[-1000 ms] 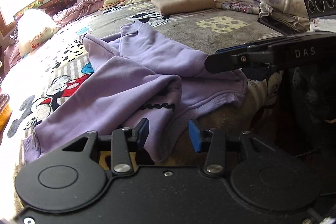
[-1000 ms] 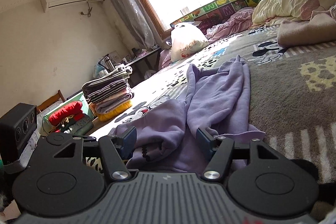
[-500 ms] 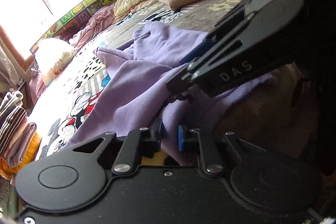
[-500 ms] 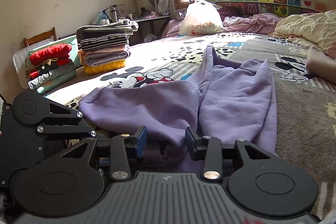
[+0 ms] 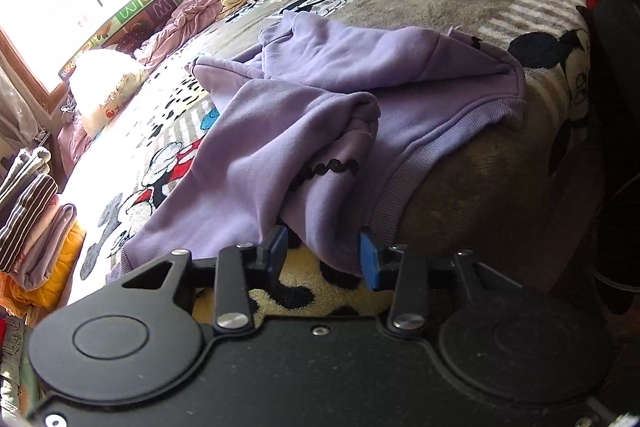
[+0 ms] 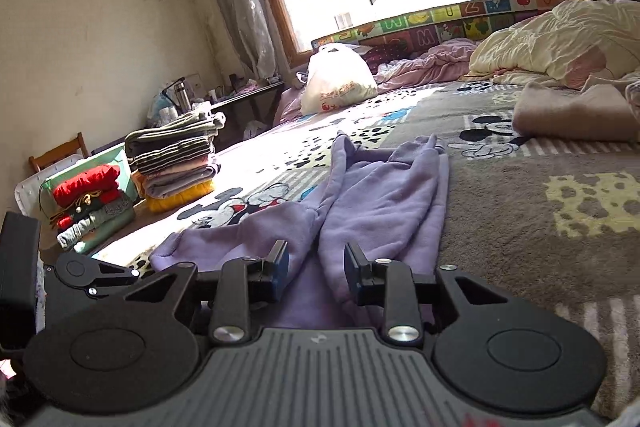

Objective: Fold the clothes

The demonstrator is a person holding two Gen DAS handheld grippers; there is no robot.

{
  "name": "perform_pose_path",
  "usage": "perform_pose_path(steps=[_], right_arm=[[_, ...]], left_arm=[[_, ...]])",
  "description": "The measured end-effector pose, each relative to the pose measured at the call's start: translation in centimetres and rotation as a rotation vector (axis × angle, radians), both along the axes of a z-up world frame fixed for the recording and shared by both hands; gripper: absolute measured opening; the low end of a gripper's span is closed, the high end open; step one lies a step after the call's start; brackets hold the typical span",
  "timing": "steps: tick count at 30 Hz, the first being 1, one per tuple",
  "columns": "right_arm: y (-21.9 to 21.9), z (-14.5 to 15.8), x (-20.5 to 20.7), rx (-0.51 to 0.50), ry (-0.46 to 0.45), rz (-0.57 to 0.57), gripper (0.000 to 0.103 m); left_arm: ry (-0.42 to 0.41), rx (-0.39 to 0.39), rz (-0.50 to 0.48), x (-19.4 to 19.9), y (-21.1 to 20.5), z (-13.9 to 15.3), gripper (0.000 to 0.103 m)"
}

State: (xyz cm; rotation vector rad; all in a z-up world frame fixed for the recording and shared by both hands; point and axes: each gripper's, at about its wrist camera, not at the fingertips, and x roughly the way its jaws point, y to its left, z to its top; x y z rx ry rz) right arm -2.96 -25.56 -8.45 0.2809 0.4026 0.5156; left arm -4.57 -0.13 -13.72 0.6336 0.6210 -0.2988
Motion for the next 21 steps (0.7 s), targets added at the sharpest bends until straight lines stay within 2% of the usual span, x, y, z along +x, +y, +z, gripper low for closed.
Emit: perform_pose_path(steps=[3,6,9,11,14,17,21], right_arm=[[-3.2,0.5,0.2,0.052,-0.004,-0.099,0.034],[-3.1,0.2,0.5,0.05,-0.002,-0.097,0.034],[-0.7,-0.3,1.1,0.025,0.002,-0.027,0.035],[1.6,-0.4,1.4,-0.012,-0.002,0.034,0.034],[5.2,-0.9,2.2,-0.105,0.002,0.128,0.035],[8.9,-1.4,2.4,-0.215,-0.007,0.224,0.035],[12.3,-2.2,2.2,-0.313,-0.046,0.307,0.035]], left_arm=[[-0.03,-0.003,0.005,-0.3,-0.3,0.6,0.042],[-0.064,0.024,-0.022,0.2,-1.1,0.4,0.04],[-0.119,0.072,-0.072,0.5,-2.2,-0.1,0.034],[-0.084,0.127,-0.105,1.1,-2.6,-1.2,0.015],[-0.055,0.206,-0.134,1.3,-2.8,-3.3,0.011],[-0.033,0.189,-0.126,1.4,-2.3,-3.0,0.011],[-0.016,0.196,-0.137,1.5,-2.1,-2.9,0.011]])
